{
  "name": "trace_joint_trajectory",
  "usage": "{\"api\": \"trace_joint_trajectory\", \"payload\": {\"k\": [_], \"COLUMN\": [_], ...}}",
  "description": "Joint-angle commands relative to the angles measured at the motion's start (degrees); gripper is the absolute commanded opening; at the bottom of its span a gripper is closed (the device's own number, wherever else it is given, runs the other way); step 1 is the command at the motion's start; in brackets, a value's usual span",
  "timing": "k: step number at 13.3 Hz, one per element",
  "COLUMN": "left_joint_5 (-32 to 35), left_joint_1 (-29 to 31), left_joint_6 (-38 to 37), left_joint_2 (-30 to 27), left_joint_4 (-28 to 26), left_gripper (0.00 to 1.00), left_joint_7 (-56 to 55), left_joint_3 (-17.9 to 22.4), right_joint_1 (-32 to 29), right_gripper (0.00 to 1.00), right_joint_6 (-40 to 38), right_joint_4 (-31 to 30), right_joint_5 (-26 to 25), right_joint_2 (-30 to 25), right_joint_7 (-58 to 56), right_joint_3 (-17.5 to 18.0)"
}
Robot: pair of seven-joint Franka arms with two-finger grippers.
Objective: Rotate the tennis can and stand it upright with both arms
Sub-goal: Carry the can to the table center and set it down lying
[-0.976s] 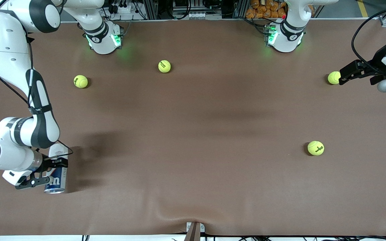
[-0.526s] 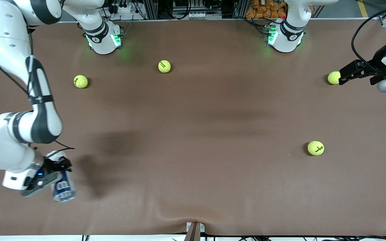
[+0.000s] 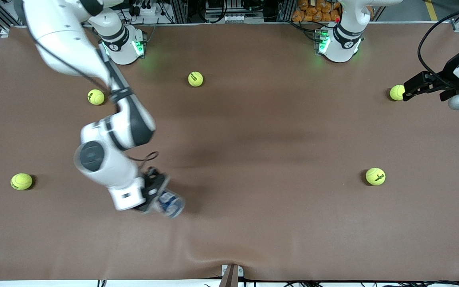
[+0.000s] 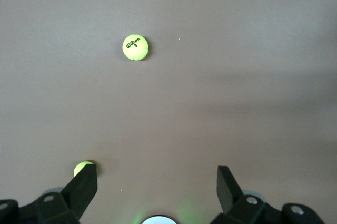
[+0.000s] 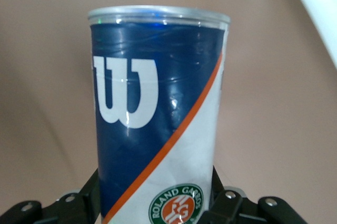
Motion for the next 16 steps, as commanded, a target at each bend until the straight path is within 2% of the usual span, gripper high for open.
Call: {"api": "trace_joint_trajectory", "payload": {"k": [1,3,5,12,14,15,16], "left_joint_5": [-0.9,-0.9,-0.9,-0.9,-1.0,-1.0,-1.0], "left_joint_1": [0.1,0.0,-0.2,-0.2,-0.2,-0.1,-0.2], "left_joint_6": [-0.9,-0.9,-0.9,-0.9,-0.9,-0.9,-0.9], "left_joint_2": [0.2,0.3,0.3,0.4,0.4,0.4,0.4], "left_joint_4": [0.7,0.7,0.7,0.7,0.6,0.6,0.6], "left_gripper": [1.00,1.00,1.00,1.00,1.00,1.00,1.00], "left_joint_7": [0.7,0.7,0.7,0.7,0.7,0.7,0.7], "left_joint_3": [0.1,0.1,0.1,0.1,0.1,0.1,0.1], "right_joint_1": [4.3,8.2,12.4,18.6,19.6,19.9,20.1], "right_gripper": [0.79,0.87,0.87,0.87,0.93,1.00,1.00], "right_joint_6": [1.8,1.8,1.7,2.0,2.3,3.1,4.4], "right_joint_4": [-0.4,-0.5,-0.6,-2.2,-2.2,-2.1,-2.1], "right_joint_5": [-0.2,0.0,-0.8,-1.3,-1.7,-1.6,-1.2], "right_joint_2": [1.1,1.5,1.5,5.6,7.9,8.7,8.8], "right_joint_7": [-1.6,-1.5,-1.2,-1.7,-1.7,-1.5,-1.2], "right_joint_3": [-0.1,-0.2,-0.3,-0.4,-0.4,-0.4,-0.4]}}
